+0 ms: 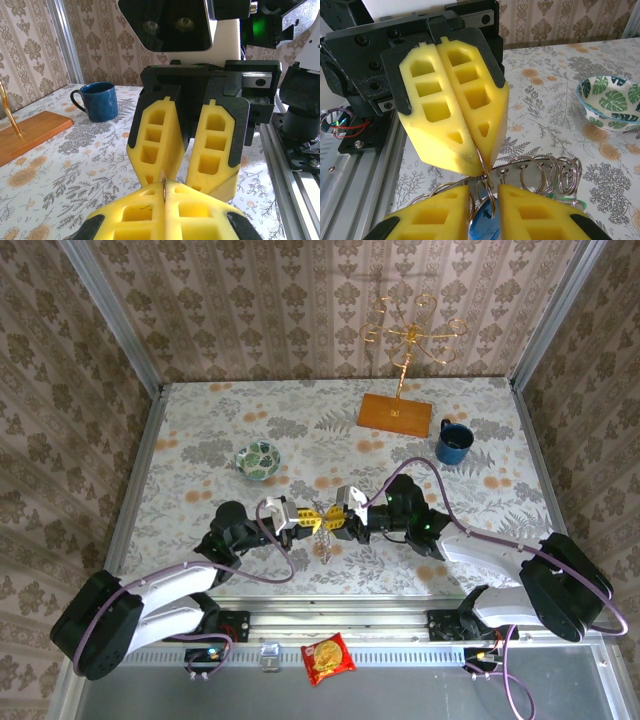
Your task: Put the keys on the keyring
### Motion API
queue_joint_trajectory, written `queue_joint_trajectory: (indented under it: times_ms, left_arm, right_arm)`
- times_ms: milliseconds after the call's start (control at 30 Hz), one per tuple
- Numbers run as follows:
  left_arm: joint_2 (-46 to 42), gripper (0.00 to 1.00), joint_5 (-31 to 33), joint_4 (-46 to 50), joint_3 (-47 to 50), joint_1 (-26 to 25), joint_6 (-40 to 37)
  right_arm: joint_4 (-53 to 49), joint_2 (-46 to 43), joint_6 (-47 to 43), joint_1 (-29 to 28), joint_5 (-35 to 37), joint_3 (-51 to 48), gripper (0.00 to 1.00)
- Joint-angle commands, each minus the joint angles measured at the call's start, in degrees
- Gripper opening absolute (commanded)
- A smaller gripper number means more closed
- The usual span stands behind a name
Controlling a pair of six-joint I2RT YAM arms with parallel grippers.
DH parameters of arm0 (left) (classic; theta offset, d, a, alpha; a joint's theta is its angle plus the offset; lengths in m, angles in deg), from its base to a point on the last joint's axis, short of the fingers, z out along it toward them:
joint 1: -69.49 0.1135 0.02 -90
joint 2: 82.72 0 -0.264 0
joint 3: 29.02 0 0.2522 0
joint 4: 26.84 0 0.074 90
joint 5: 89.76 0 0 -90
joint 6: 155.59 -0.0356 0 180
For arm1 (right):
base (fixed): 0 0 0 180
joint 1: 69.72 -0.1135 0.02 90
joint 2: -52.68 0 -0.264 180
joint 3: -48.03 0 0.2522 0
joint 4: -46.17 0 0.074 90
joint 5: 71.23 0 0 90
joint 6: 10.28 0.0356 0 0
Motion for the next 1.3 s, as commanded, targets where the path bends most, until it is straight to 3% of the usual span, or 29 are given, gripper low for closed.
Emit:
queue_joint_trajectory:
  times_ms: [0, 267, 467, 633, 800, 1267]
  left_arm:
    - [0.38, 0.0, -2.26, -4.33, -0.04, -0.24, 1.42]
    - [1.99, 0.0, -3.25, -6.37, -0.27, -0.2, 2.3]
    - [3.18, 0.0, -3.51, -7.94, -0.28, -0.22, 2.93]
    - [3.29, 0.0, -1.92, -4.17, -0.62, -0.23, 1.54]
    - [1.44, 0.09, -0.68, 3.85, -1.17, -0.25, -2.32]
    - [0.2, 0.12, 0.82, 14.59, -3.57, -1.86, -8.27]
  right_arm:
    - [2.35, 0.86, 0.69, 0.04, -1.4, 2.2, 0.21]
    - [3.97, 1.65, 1.22, -0.15, -1.49, 2.51, 0.18]
    - [3.76, 1.48, 0.45, -0.07, -0.65, 2.49, 0.0]
    - [0.11, 0.27, -1.88, -0.07, 0.08, 2.96, 0.0]
    - [-8.26, -1.29, -6.04, -0.06, 1.13, 4.77, 0.0]
    - [-20.02, -1.26, -11.36, -0.15, 1.34, 9.33, 0.0]
